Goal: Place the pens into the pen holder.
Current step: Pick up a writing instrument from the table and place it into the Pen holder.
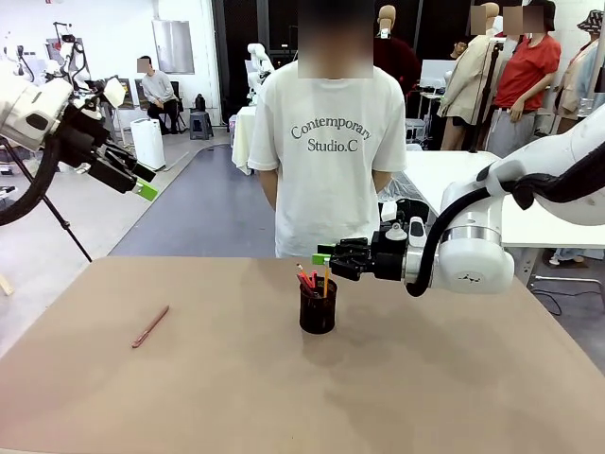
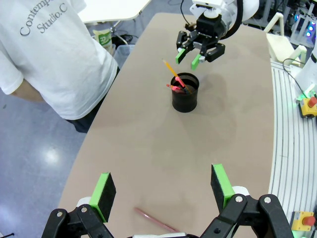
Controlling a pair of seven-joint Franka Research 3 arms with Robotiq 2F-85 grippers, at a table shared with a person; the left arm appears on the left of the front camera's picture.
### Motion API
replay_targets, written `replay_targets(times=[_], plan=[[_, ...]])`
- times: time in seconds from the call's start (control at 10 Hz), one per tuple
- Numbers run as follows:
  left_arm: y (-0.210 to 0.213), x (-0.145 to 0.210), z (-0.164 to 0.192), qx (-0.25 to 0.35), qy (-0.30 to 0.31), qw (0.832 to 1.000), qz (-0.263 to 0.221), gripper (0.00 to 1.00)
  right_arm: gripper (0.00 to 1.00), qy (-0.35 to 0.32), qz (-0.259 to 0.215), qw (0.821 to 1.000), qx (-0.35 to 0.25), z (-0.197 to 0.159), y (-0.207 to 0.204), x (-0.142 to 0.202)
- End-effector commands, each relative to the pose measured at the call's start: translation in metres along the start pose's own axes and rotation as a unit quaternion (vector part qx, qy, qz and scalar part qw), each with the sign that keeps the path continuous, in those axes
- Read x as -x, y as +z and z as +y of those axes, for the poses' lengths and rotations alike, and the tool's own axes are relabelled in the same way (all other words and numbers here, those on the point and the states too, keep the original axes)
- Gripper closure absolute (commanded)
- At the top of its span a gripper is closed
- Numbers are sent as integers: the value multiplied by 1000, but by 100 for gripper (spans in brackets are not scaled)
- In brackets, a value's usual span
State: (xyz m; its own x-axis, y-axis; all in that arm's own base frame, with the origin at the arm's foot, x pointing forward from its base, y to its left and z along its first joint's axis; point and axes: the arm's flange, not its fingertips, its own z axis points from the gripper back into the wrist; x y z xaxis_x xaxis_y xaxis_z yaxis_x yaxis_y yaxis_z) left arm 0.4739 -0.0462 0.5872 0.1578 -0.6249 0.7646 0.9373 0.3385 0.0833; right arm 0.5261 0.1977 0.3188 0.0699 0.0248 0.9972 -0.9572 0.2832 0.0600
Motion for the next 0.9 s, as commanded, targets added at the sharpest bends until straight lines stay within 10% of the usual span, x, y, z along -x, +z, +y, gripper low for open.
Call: replay_targets(times=[0.0,0.8], plan=[[2,0,0,-3,0,1000,2,0,0,14,13,1000,5,0,-2,-8],[2,0,0,-3,0,1000,2,0,0,2,117,992,-42,2,17,-60]])
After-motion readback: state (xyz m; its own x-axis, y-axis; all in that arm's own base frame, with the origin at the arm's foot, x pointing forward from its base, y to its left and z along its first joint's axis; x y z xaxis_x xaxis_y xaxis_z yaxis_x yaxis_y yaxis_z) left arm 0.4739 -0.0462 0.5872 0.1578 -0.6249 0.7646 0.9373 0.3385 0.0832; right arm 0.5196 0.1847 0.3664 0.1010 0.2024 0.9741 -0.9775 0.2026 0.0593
